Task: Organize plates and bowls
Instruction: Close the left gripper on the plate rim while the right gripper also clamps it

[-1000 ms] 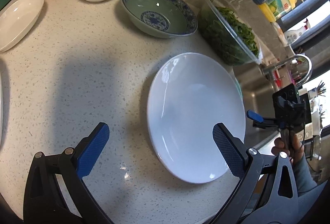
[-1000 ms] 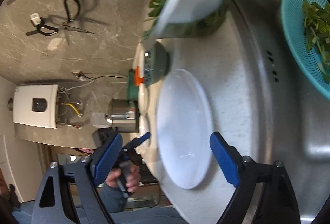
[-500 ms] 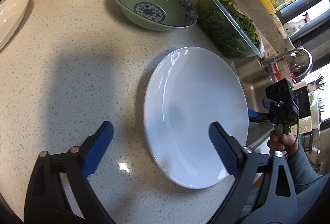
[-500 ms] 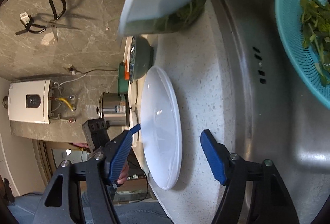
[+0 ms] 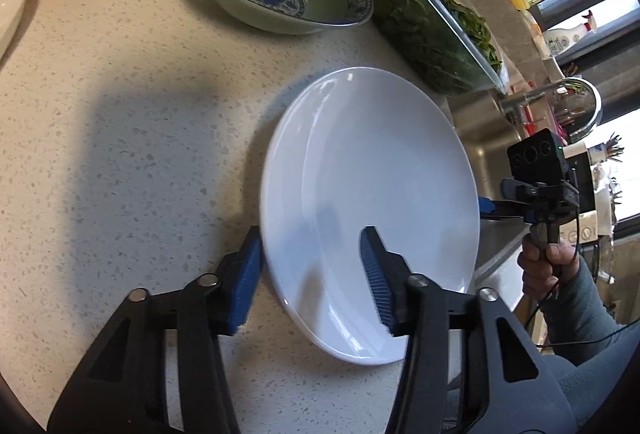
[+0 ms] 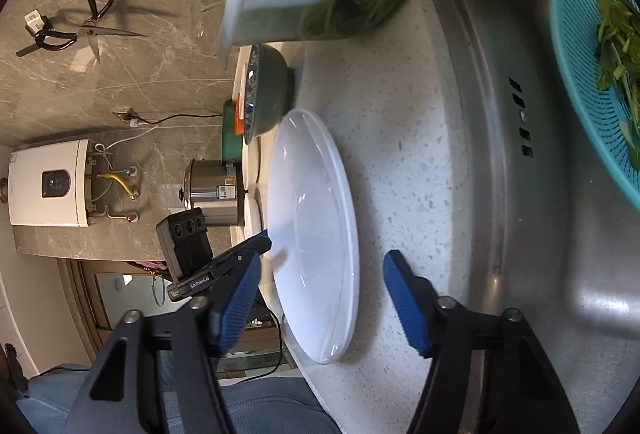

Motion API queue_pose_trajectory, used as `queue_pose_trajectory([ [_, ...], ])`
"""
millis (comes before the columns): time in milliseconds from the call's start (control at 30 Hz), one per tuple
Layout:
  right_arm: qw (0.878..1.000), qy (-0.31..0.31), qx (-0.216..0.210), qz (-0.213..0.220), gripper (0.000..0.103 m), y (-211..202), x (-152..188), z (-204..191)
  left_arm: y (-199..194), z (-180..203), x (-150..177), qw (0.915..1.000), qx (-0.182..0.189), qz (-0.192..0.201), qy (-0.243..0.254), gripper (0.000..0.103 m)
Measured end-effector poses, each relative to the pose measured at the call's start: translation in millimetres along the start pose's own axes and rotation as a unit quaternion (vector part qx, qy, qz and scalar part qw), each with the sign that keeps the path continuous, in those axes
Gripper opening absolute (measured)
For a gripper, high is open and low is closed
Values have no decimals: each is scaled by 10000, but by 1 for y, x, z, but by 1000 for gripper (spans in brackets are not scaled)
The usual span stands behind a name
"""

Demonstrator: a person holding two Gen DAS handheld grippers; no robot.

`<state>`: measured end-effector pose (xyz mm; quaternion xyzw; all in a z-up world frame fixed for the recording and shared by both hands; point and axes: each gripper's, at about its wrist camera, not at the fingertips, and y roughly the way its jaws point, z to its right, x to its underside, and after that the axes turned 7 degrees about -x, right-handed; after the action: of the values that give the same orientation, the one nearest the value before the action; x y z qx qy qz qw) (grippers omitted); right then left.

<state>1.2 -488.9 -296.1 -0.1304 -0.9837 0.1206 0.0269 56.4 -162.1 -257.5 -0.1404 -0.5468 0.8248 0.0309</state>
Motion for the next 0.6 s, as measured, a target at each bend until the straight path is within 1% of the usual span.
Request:
queue_pose_trajectory([
  [100, 10000, 82, 6, 17, 53, -2, 1, 5, 3, -4, -1, 9999, 78, -61, -86, 28],
  [133, 9999, 119, -7, 32, 50, -2, 1, 6, 2, -7, -1, 9999, 111, -79, -102, 28],
  [333, 9997, 151, -31, 183, 49, -5, -2, 7, 4, -10, -2, 9998, 72, -143, -67, 27],
  [367, 9997, 140, -35, 209, 49, -6, -3, 7, 6, -10, -3, 9998, 27, -170, -76, 26],
  [400, 9996, 143, -26, 223, 47, -6, -4, 8, 8, -11, -2, 9997, -21, -212, -80, 19],
  [500, 9997, 89, 109, 186, 36, -7, -5, 8, 9, -12, -2, 9997, -22, -240, -81, 18],
  [600, 9997, 63, 200, 123, 32, -8, -6, 9, 10, -12, -3, 9997, -23, -259, -31, 17],
])
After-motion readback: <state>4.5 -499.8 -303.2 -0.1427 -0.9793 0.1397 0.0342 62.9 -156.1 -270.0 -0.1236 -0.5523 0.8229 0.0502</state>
